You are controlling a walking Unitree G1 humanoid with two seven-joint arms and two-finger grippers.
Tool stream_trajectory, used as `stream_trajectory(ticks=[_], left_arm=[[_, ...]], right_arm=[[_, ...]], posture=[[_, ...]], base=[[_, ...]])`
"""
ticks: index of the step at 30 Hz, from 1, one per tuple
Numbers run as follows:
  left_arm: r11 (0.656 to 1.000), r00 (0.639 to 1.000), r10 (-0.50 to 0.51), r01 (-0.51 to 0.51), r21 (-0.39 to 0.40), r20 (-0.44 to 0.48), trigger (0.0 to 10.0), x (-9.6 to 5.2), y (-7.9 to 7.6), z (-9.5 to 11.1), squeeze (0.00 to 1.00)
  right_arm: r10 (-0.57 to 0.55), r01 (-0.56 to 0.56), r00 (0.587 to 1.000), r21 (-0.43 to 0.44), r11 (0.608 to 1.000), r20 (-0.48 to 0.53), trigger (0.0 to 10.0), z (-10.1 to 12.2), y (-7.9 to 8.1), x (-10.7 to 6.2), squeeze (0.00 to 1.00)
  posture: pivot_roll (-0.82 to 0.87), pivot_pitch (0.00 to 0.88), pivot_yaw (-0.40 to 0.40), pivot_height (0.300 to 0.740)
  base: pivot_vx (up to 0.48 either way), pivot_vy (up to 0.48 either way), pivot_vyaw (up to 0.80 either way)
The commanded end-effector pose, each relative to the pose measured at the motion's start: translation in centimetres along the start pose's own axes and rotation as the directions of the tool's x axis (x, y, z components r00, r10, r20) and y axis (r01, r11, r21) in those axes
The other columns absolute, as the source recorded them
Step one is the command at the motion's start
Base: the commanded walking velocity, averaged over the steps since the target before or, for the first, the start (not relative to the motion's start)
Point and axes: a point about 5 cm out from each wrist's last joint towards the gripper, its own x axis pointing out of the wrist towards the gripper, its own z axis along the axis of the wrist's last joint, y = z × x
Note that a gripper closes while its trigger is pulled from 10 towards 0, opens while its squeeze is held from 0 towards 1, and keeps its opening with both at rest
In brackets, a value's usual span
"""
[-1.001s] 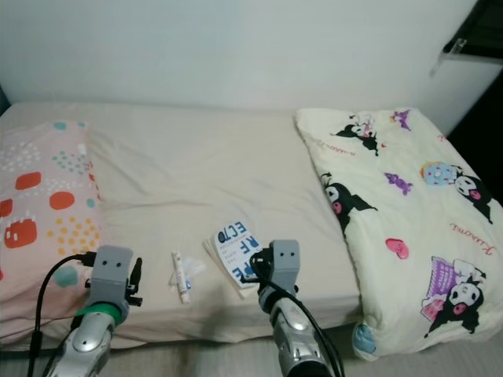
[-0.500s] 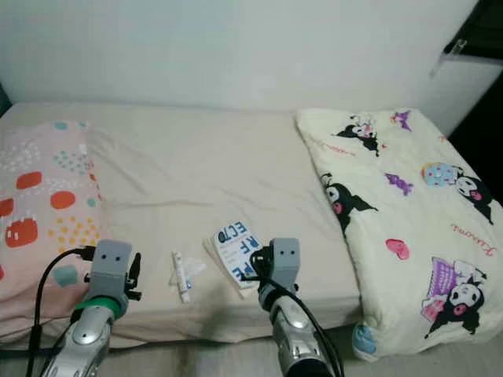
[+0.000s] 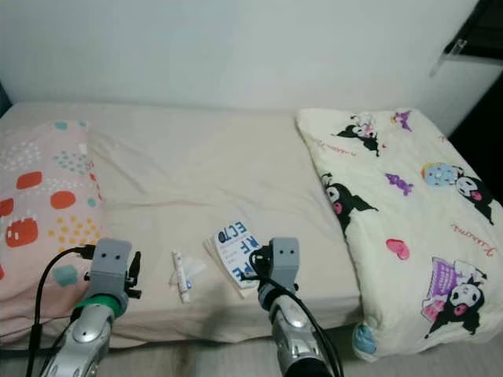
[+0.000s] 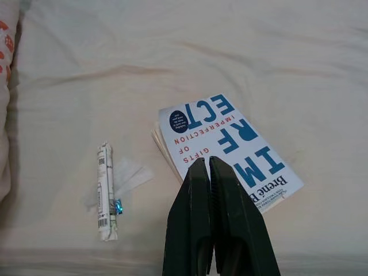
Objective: Clean up the room
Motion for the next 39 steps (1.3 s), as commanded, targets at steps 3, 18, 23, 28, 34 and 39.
stream_trajectory(ticks=[3,18,23,28,34,39], left_arm=[[1.000,1.000,-0.006,0.007,0.009,-0.028,10.0,-0.2,-0.3,-0.7,0.00],[1.000,0.999,-0.004,0.005,0.006,-0.032,10.0,-0.3,-0.3,-0.8,0.00],[1.000,0.999,-0.005,0.005,0.007,-0.033,10.0,-0.3,-0.4,-0.8,0.00],[1.000,0.999,-0.005,0.005,0.007,-0.033,10.0,-0.3,-0.4,-0.8,0.00],[1.000,0.999,0.000,0.000,0.010,-0.036,10.0,-0.5,-0.2,-1.0,0.00],[0.999,0.999,0.028,-0.028,0.021,-0.030,10.0,-1.0,0.7,-1.4,0.00]], right_arm=[[-0.013,0.013,1.000,0.003,1.000,-0.006,10.0,-0.2,-0.4,-0.2,0.00],[-0.010,0.010,1.000,0.007,1.000,-0.005,10.0,-0.2,-0.3,-0.2,0.00],[-0.009,0.009,1.000,0.007,1.000,-0.004,10.0,-0.2,-0.3,-0.2,0.00],[-0.009,0.009,1.000,0.007,1.000,-0.004,10.0,-0.2,-0.3,-0.2,0.00],[0.021,-0.021,1.000,0.013,1.000,-0.018,10.0,-0.5,0.0,-0.2,0.00],[0.053,-0.053,0.999,0.027,0.998,0.007,10.0,-0.1,0.4,-0.1,0.00]], posture=[[0.04,0.055,-0.020,0.705],[0.04,0.054,-0.023,0.636],[0.04,0.055,-0.023,0.621],[0.04,0.055,-0.023,0.621],[0.04,0.058,-0.026,0.611],[0.04,0.061,-0.028,0.606]], base=[[0.000,0.000,0.00],[0.000,0.000,0.00],[0.000,0.000,0.00],[0.000,0.000,0.00],[0.000,0.000,0.00],[0.000,0.000,0.00]])
